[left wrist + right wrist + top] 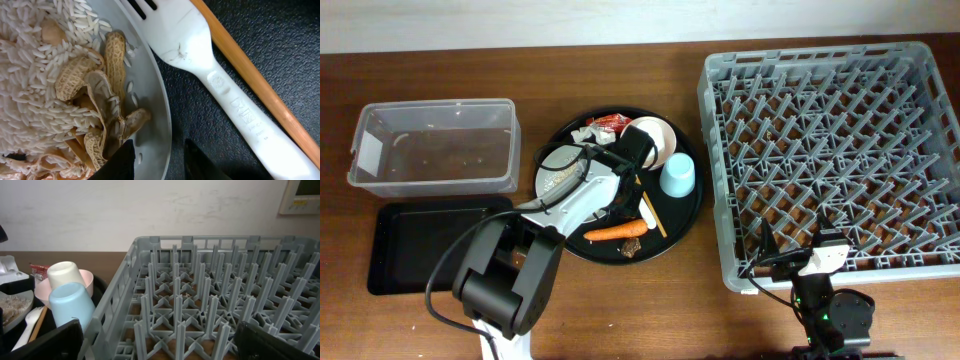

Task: Sort waste into correct bins and load items into the dishwasher rack
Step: 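Grasp the white plate of rice and peanut shells with the left gripper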

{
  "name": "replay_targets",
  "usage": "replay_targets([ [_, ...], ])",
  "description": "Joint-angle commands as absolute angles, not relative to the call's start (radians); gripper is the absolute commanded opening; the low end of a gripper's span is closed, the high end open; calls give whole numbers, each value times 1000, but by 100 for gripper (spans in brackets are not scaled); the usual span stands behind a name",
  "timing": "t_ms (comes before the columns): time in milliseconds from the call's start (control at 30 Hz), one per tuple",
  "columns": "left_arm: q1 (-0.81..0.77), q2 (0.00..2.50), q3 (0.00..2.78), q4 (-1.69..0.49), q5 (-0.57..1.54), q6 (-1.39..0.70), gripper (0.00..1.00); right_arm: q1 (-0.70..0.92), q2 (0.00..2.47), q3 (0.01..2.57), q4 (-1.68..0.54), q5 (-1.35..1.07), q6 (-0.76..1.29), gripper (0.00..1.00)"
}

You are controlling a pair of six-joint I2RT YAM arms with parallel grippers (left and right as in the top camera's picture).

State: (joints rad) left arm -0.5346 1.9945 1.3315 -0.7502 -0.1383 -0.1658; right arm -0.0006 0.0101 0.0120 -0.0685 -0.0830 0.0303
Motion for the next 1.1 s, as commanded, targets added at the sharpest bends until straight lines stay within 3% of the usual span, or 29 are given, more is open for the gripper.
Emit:
replay_targets([
  [0,-537,2014,1312,-707,-128,-172,32,-7,4,6,-72,-75,39,99],
  [167,-537,2014,1312,-710,-128,-171,29,-7,4,6,-72,-75,39,99],
  [200,-537,2014,1312,-710,-129,-171,11,-7,4,6,-72,-75,39,99],
  [233,-537,2014,1313,-710,-139,-171,1,-7,4,6,-72,-75,39,99],
  [633,-537,2012,1458,-886,-193,-171,1,-7,4,6,-72,-75,39,99],
  [1067,-552,1985,1463,-891,-269,-197,1,-7,4,6,-72,-75,39,99],
])
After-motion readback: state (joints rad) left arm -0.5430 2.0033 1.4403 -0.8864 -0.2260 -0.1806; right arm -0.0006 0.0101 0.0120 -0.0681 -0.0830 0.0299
